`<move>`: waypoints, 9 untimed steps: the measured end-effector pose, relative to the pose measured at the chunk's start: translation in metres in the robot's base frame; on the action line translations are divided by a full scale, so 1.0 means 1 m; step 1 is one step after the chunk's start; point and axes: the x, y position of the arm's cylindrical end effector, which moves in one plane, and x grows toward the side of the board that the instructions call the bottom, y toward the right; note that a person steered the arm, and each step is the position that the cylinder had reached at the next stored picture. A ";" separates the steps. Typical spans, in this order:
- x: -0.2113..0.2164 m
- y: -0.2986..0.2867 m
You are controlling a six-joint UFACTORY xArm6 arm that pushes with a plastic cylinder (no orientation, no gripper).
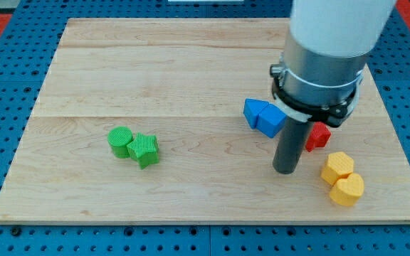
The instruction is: Slightly push the red blocks to the center right side of the board
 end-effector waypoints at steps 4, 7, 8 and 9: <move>-0.062 0.046; -0.105 0.046; -0.089 0.052; -0.084 0.048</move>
